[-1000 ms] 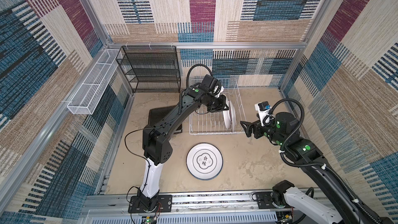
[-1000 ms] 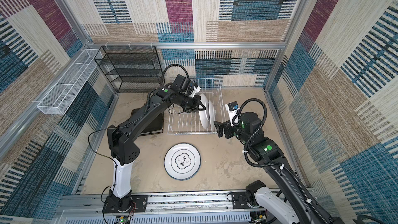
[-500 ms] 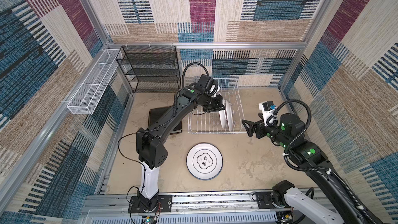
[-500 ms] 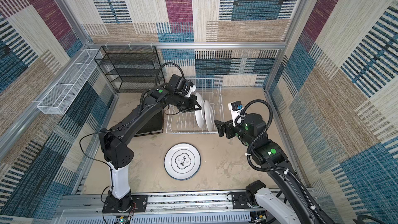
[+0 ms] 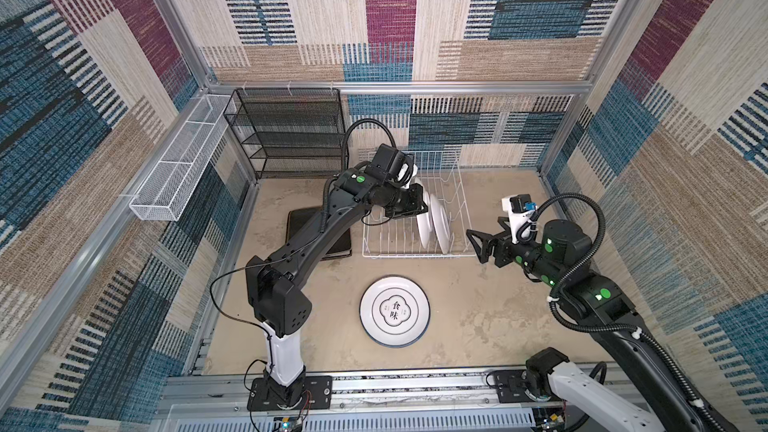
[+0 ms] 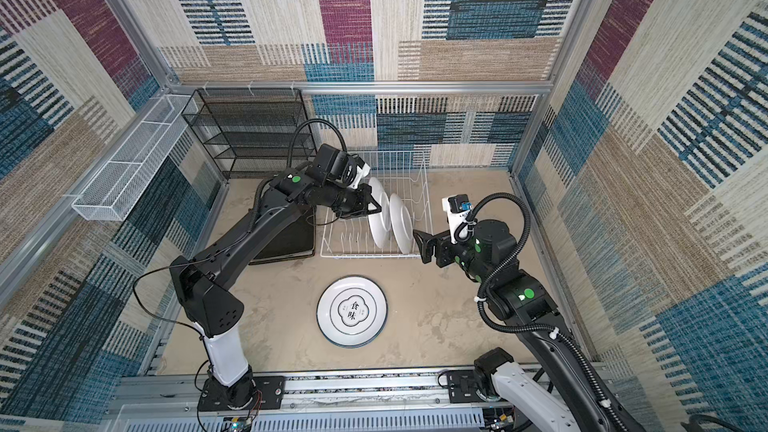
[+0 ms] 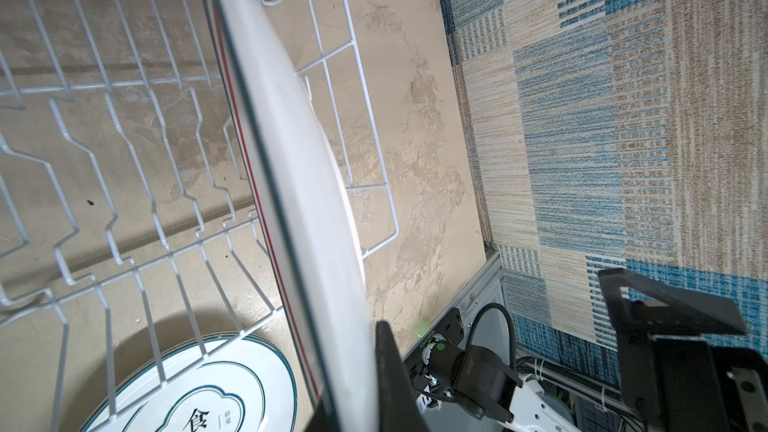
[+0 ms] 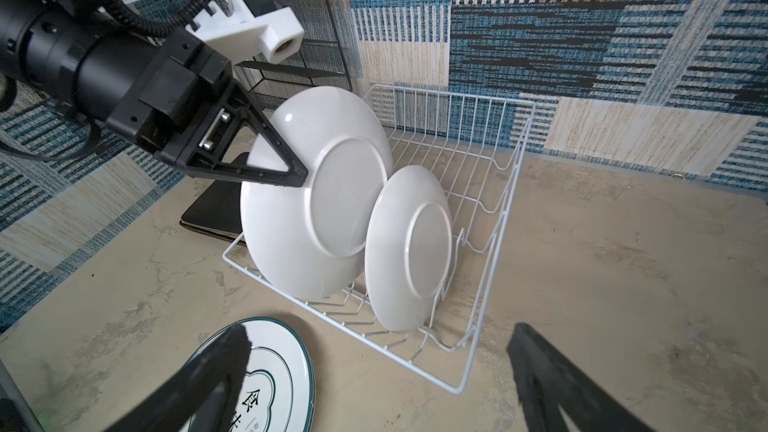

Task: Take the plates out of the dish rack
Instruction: 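Lift the printed plate up out of the rack with the left gripper, then swing the plate toward the robot while the right gripper reaches to its rim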

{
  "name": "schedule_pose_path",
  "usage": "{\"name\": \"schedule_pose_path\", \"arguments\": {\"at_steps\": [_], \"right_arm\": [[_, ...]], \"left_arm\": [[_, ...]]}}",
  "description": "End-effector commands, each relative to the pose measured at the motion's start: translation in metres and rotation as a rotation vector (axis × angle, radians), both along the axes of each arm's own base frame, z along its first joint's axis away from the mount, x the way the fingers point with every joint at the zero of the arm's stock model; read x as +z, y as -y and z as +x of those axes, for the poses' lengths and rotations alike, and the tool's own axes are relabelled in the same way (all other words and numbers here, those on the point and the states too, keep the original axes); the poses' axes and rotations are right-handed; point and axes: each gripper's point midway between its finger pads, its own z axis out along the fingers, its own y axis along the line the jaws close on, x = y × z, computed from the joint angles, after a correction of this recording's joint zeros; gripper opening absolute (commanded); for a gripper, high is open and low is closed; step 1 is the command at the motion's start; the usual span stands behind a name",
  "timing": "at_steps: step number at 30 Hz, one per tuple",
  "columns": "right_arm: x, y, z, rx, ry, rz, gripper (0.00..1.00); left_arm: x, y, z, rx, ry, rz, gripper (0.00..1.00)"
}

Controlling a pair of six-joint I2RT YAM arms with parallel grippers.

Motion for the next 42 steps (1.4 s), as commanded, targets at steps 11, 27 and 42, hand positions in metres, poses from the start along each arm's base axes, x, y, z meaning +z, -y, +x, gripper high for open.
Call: {"name": "schedule_pose_path", "arguments": {"at_steps": [11, 27, 42], "right_arm": [[0.018, -0.011, 0.009, 0.01, 0.001, 0.117, 0.99], [0.024, -0.044, 0.036, 0.033, -0.276, 0.397, 0.99], [0.042, -0.075, 0.042, 0.223, -0.393, 0.564, 0.96]], "left_arm": [[0.039, -0.023, -0.007, 0.034, 0.152, -0.021, 0.0], [0.086, -0.052, -0.052, -0.228, 0.641, 0.171, 0.0], [0.059, -0.087, -0.088, -0.378, 1.002, 0.498, 0.0]]}}
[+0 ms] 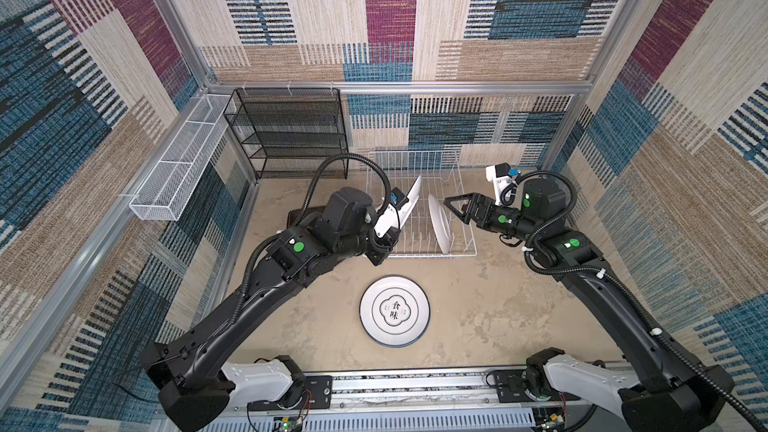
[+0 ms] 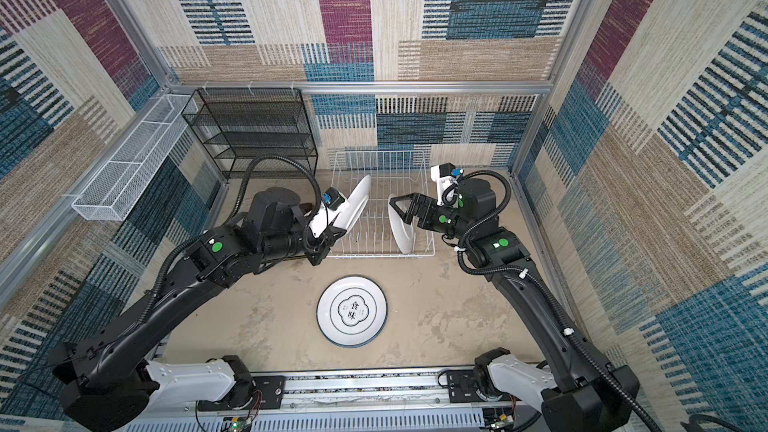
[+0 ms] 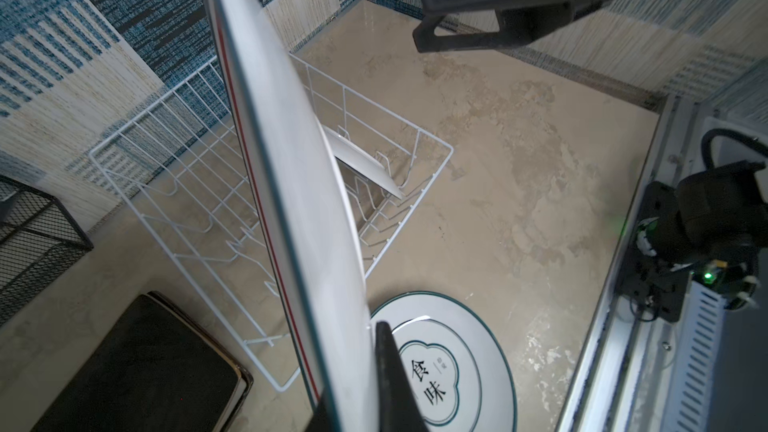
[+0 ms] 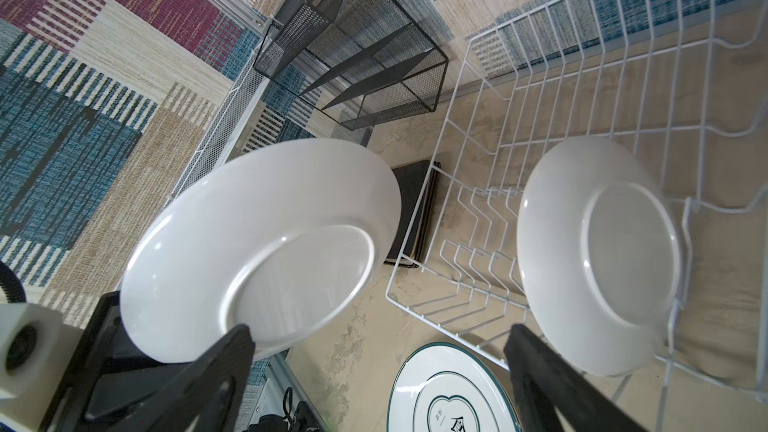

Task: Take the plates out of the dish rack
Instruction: 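Swing the plate toward the robot while the right gripper reaches to its rim, then close the right gripper on the plate's rim while the left gripper holds it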

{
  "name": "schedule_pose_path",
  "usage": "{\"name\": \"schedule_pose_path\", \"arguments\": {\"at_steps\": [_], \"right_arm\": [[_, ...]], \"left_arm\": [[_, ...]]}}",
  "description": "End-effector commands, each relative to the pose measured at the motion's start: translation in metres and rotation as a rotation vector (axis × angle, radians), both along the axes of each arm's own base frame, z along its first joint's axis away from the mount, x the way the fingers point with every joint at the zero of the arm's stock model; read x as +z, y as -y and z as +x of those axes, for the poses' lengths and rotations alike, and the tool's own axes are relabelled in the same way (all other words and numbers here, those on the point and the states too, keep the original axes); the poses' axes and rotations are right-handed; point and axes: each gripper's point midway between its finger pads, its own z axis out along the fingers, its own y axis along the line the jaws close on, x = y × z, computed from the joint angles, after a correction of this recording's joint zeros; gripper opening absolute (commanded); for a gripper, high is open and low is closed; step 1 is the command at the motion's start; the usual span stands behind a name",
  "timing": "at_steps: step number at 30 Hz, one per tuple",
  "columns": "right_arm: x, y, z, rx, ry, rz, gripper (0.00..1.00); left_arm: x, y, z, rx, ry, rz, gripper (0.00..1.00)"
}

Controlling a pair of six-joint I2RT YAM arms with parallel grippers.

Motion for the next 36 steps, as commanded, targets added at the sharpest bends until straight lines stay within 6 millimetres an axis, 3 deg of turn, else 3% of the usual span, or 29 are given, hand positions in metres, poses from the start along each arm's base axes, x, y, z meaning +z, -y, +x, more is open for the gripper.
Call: {"name": "schedule_pose_path", "arguments": {"at_steps": [1, 5, 10, 20, 27, 36], "right_arm": [[0.017, -0.011, -0.002, 0.063, 0.021, 0.059, 0.96], [0.018, -0.012, 0.001, 0.062, 0.027, 0.061, 0.94], [0.006, -0.018, 0.003, 0.094, -0.015, 0.062, 0.91], [-0.018, -0.016, 0.01, 0.07, -0.076, 0.019, 0.87], [-0.04, -0.018, 0.014, 0.075, -0.136, -0.013, 0.72], [-0.056, -0.019, 0.016, 0.079, -0.179, -0.044, 0.45]], "left_arm": [[0.009, -0.008, 0.012, 0.01, 0.197, 0.106, 0.0], [-0.008, -0.012, 0.013, 0.017, 0.263, 0.231, 0.0], [-0.022, -0.009, 0.012, 0.006, 0.341, 0.362, 0.0], [-0.026, 0.014, 0.012, -0.032, 0.622, 0.57, 0.0], [-0.034, 0.029, 0.014, -0.072, 0.733, 0.702, 0.0], [-0.051, 0.038, 0.017, -0.1, 0.791, 0.826, 0.0]]}}
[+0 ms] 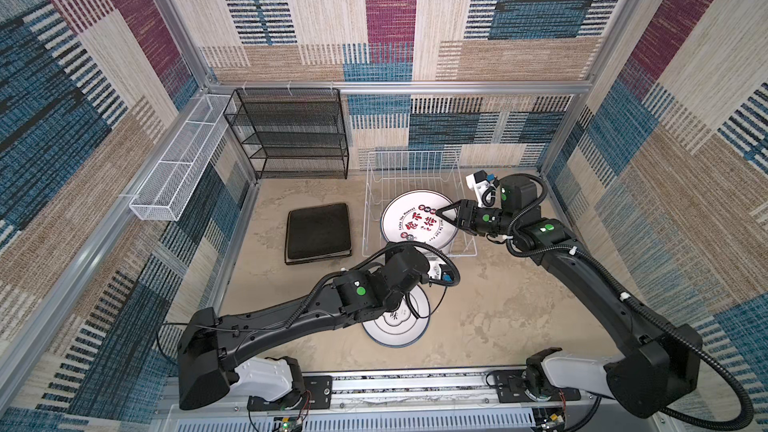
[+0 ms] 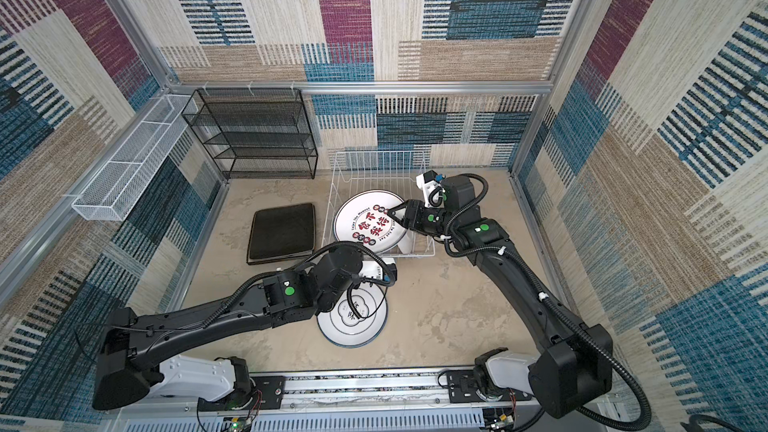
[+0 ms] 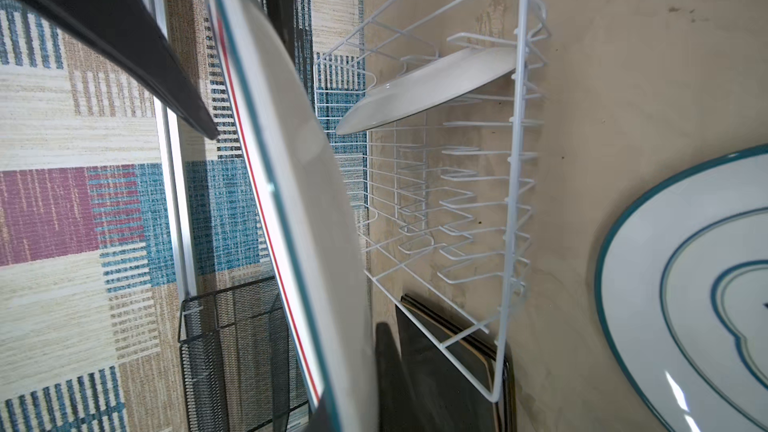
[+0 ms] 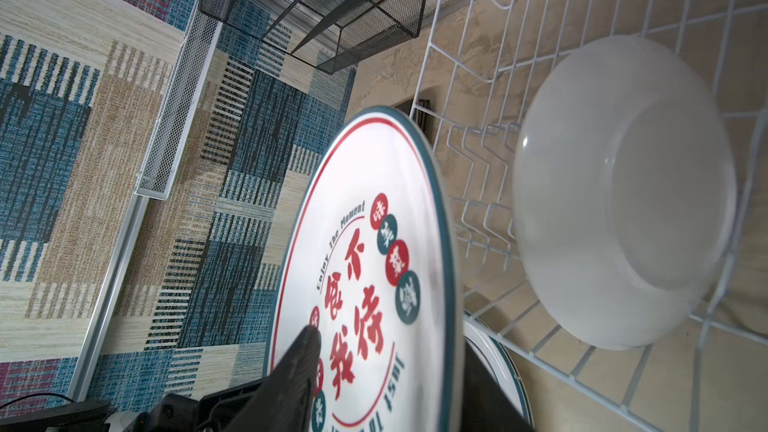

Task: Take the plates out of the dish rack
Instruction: 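Close the right gripper on the plate's rim while the left gripper holds it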

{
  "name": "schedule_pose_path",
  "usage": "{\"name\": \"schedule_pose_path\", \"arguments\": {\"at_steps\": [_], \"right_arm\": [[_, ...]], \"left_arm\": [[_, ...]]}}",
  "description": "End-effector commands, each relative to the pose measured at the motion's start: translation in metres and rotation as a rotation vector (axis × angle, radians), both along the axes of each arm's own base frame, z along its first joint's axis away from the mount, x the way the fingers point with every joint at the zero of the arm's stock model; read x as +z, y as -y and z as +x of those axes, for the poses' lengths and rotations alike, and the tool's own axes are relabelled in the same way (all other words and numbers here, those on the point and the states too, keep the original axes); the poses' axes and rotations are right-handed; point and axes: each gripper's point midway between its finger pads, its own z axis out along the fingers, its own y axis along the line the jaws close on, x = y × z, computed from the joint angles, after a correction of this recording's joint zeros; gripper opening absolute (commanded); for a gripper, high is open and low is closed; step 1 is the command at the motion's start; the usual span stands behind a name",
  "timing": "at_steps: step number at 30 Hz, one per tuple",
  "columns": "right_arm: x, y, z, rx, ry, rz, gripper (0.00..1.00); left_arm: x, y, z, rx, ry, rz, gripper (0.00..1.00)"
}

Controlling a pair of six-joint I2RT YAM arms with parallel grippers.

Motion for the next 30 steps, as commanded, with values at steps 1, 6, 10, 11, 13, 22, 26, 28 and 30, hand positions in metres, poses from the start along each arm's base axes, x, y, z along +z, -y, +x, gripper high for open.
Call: {"name": "schedule_pose_path", "arguments": {"at_steps": [1, 6, 10, 11, 13, 22, 26, 28, 30], "right_arm": [[-0.001, -0.001, 0.0, 0.01, 0.004, -0.008, 0.42], [-0.002, -0.002, 0.0, 0.016, 0.002, -0.006, 0.3], [0.0, -0.002, 0.0, 0.013, 0.01, -0.003, 0.19], [0.001, -0.002, 0.0, 0.01, 0.011, 0.001, 0.17], [0.002, -0.002, -0.001, 0.01, 0.013, 0.005, 0.14], [0.01, 0.001, -0.002, -0.017, 0.045, 0.03, 0.0], [0.017, 0.005, 0.0, -0.039, 0.066, 0.037, 0.0], [0.023, 0.008, 0.001, -0.059, 0.077, 0.056, 0.0], [0.028, 0.013, 0.003, -0.086, 0.087, 0.073, 0.0]], "left_arm": [[0.018, 0.004, 0.007, 0.021, 0.077, -0.03, 0.0], [0.016, 0.003, 0.008, 0.027, 0.083, -0.028, 0.0], [0.014, 0.002, 0.008, 0.036, 0.079, -0.033, 0.0], [0.013, 0.001, 0.009, 0.042, 0.08, -0.033, 0.0], [0.014, 0.0, 0.01, 0.056, 0.083, -0.039, 0.0], [0.019, -0.003, 0.01, 0.1, 0.07, -0.124, 0.15], [0.019, -0.008, 0.005, 0.139, -0.014, -0.216, 0.38], [0.02, -0.01, 0.0, 0.157, -0.054, -0.283, 0.54], [0.021, -0.012, -0.004, 0.163, -0.078, -0.336, 0.64]]}}
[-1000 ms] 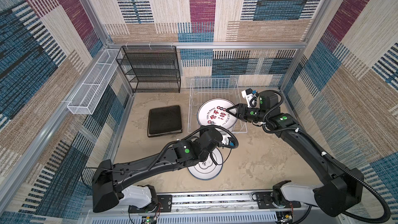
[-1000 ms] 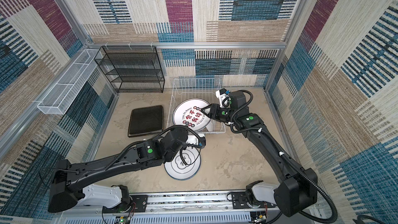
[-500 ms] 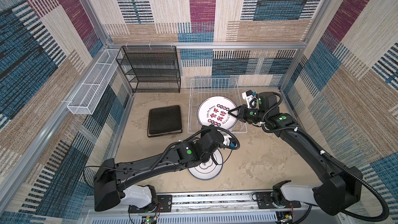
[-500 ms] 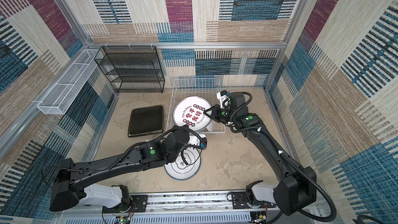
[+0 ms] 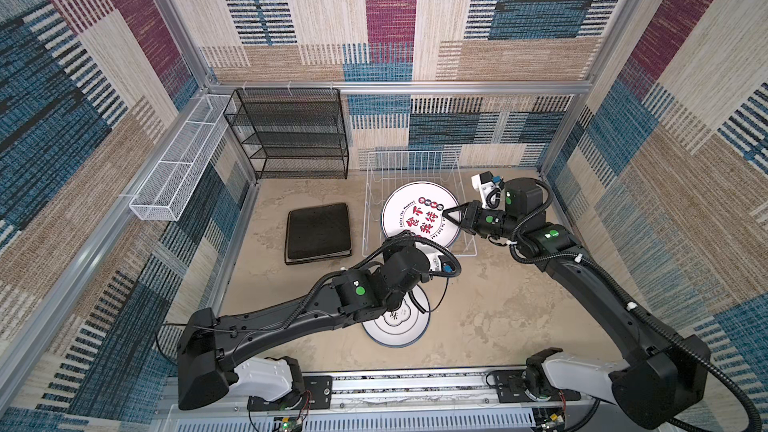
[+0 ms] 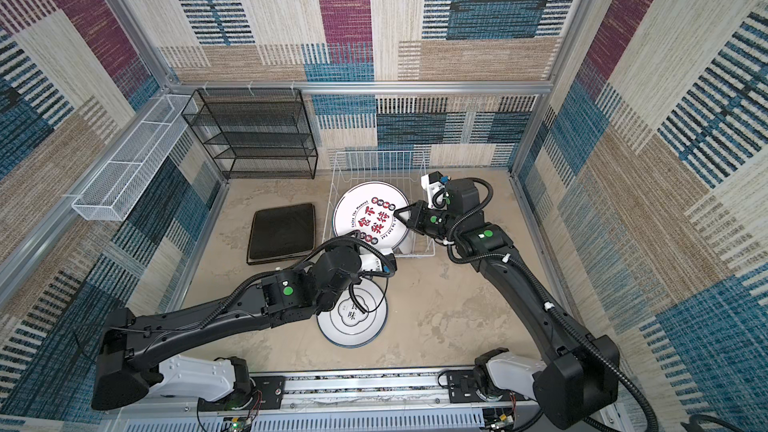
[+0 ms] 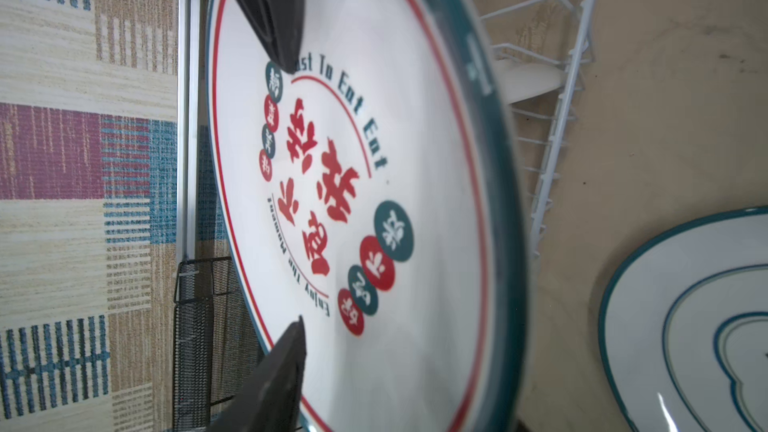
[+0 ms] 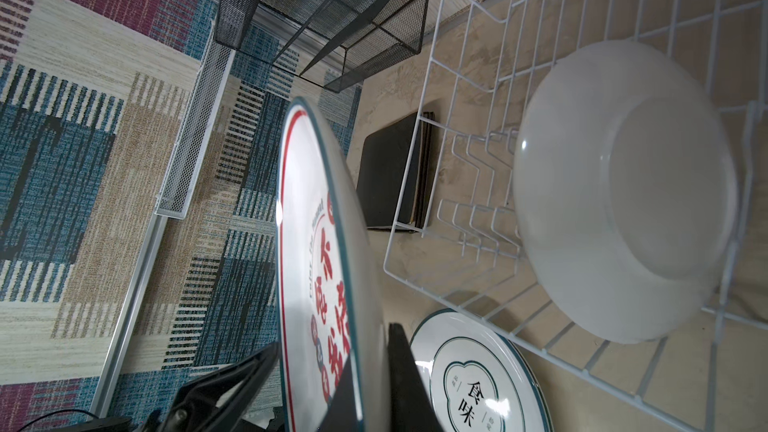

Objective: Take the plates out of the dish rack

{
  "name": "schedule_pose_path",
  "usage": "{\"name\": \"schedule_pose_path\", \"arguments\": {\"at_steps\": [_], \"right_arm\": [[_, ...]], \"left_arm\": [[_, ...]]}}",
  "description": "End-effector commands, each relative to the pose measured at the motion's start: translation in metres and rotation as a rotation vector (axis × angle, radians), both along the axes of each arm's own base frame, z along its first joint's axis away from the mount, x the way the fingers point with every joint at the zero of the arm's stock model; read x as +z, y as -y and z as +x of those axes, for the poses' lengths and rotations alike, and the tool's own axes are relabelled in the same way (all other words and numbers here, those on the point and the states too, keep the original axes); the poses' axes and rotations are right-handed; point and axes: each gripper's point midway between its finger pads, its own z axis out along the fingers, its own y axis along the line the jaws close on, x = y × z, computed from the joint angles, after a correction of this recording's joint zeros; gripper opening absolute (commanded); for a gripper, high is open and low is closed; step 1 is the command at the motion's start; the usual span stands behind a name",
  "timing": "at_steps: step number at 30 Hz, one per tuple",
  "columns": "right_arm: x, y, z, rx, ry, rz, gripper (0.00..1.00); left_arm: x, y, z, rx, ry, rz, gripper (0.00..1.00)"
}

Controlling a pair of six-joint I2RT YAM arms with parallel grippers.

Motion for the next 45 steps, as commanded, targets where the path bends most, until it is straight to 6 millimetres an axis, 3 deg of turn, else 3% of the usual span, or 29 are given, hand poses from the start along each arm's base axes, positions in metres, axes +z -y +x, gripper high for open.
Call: {"name": "schedule_pose_path", "arguments": {"at_steps": [1, 7, 11, 18, 23, 29, 36, 45], "right_arm": [[0.019, 0.006, 0.007, -0.037, 0.08, 0.033, 0.0], [0.034, 0.019, 0.009, -0.089, 0.118, 0.062, 0.0], [0.036, 0.025, 0.01, -0.118, 0.134, 0.068, 0.0], [0.035, 0.026, 0.009, -0.119, 0.142, 0.07, 0.0], [0.035, 0.025, 0.008, -0.11, 0.145, 0.077, 0.0], [0.035, 0.023, 0.007, -0.093, 0.148, 0.081, 0.0], [0.036, 0.018, 0.003, -0.053, 0.156, 0.081, 0.0], [0.029, 0.011, 0.001, 0.008, 0.141, 0.074, 0.0]], "left_arm": [[0.002, -0.007, -0.007, 0.053, -0.066, -0.165, 0.68], [0.015, -0.026, -0.024, 0.078, -0.157, -0.351, 0.79], [0.036, -0.039, -0.033, 0.078, -0.189, -0.554, 0.84], [0.081, -0.085, -0.032, 0.145, -0.298, -0.987, 0.88], [0.084, -0.1, -0.025, 0.198, -0.434, -1.227, 0.9], [0.073, -0.08, -0.011, 0.228, -0.673, -1.451, 0.9], [0.049, -0.057, 0.019, 0.22, -0.916, -1.778, 0.89], [0.039, -0.032, 0.043, 0.164, -1.11, -1.826, 0.82]]}}
